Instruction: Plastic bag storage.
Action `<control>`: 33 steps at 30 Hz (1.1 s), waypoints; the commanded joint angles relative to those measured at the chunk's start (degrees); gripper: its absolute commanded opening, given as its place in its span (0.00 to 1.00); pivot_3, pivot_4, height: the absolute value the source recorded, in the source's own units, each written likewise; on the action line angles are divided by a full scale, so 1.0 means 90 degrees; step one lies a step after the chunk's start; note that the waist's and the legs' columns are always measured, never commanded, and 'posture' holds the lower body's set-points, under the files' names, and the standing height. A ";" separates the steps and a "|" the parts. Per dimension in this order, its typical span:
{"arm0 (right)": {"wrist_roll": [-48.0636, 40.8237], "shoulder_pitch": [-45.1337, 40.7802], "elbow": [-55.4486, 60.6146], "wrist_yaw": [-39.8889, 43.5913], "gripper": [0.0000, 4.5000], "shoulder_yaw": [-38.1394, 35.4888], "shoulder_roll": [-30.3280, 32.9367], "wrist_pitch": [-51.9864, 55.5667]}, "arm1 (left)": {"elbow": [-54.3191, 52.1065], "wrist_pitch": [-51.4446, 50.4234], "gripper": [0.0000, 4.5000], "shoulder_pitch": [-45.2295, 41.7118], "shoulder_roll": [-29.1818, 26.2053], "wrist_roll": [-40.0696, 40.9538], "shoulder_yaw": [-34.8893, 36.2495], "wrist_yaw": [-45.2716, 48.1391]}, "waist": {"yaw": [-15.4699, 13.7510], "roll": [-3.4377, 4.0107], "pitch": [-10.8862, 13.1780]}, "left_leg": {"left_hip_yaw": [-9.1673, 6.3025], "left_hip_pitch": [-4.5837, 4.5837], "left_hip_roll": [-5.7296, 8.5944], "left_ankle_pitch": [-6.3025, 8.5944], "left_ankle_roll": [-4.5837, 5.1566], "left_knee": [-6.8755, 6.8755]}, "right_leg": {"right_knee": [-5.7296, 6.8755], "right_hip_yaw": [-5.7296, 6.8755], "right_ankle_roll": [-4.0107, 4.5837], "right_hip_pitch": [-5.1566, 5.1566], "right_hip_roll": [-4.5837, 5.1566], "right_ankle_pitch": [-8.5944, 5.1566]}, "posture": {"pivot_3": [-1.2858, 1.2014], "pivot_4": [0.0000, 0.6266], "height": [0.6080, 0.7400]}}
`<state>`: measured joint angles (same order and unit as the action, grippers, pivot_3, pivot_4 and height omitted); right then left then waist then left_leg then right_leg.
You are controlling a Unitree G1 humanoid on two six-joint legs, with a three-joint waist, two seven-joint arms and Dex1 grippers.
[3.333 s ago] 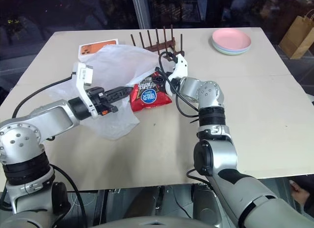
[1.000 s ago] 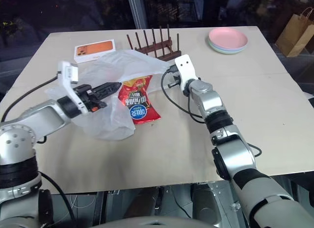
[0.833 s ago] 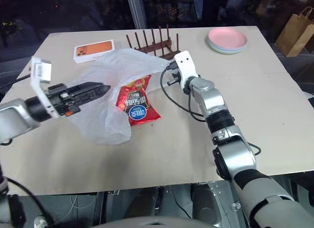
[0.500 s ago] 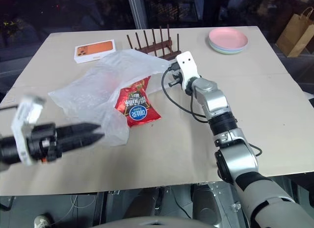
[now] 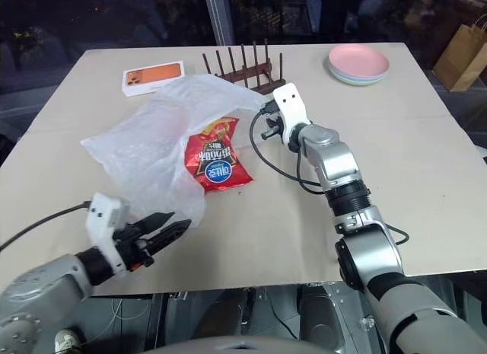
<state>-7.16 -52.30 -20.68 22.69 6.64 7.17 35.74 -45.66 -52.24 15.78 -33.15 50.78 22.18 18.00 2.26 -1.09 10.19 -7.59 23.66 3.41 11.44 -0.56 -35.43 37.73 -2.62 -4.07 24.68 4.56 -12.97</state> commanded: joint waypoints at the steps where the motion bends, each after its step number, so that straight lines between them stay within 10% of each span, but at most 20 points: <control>1: 0.0008 -0.0003 0.0411 0.0026 0.00 -0.0028 0.0049 0.0063 | 0.0151 0.0264 0.61 -0.0329 0.0214 -0.0446 -0.0415 -0.0413 | 0.0006 -0.0001 -0.0001 | -0.0001 0.0000 0.0000 -0.0001 -0.0002 -0.0001 | 0.0002 0.0001 0.0000 0.0000 -0.0001 0.0000 | 0.52 0.24 1.00; 7: 0.0030 0.0139 0.0687 0.0007 0.00 -0.0009 0.0174 0.0305 | 0.1164 0.0068 0.61 -0.1453 0.1287 -0.0583 -0.1119 -0.1212 | -0.0006 -0.0003 -0.0003 | -0.0002 0.0002 0.0004 -0.0002 -0.0002 -0.0009 | 0.0006 0.0002 -0.0001 -0.0001 0.0000 0.0002 | 0.52 0.24 1.00; 14: 0.0024 0.0220 0.0854 0.0014 0.00 -0.0013 0.0274 0.0447 | 0.1324 0.0165 0.01 -0.1788 0.1773 0.0173 -0.0809 -0.1021 | 0.0013 -0.0003 -0.0003 | -0.0002 0.0004 0.0002 -0.0002 -0.0003 -0.0018 | 0.0015 0.0001 -0.0001 0.0000 -0.0002 0.0002 | 0.52 0.24 1.00; 16: 0.0014 0.0195 0.0890 0.0022 0.00 -0.0030 0.0295 0.0480 | 0.1132 0.0085 0.01 -0.1704 0.1704 0.1021 -0.0432 -0.0863 | 0.0014 -0.0003 -0.0003 | -0.0005 0.0004 0.0001 -0.0002 -0.0003 -0.0019 | 0.0015 0.0003 -0.0001 0.0000 -0.0002 0.0002 | 0.52 0.24 1.00; 22: -0.0782 -0.0452 0.1336 0.0503 0.00 -0.0659 0.0564 0.1314 | 0.2048 0.0088 0.01 -0.2484 -0.0733 0.6499 0.1407 -0.0814 | -0.0011 0.0001 0.0011 | -0.0022 0.0014 -0.0026 -0.0002 -0.0003 -0.0037 | 0.0017 0.0020 0.0001 0.0000 -0.0009 0.0001 | 0.52 0.24 1.00; 33: -0.1771 -0.2794 -0.0663 0.1803 0.00 -0.1512 0.2225 0.2163 | 0.5853 0.0222 0.01 -0.6857 -0.1884 0.6649 0.1484 -0.1934 | -0.0036 -0.0004 0.0032 | -0.0065 0.0017 0.0005 0.0000 0.0000 -0.0073 | -0.0005 0.0068 -0.0001 -0.0047 -0.0016 0.0002 | 0.52 0.24 1.00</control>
<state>-24.73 -74.09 -23.80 37.35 -5.30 23.96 58.22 4.67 -53.00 -42.72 -47.88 111.15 35.03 1.25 1.94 -1.13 10.48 -8.18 23.83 3.48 11.43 -0.57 -36.09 37.72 -2.00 -4.08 24.26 4.44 -12.95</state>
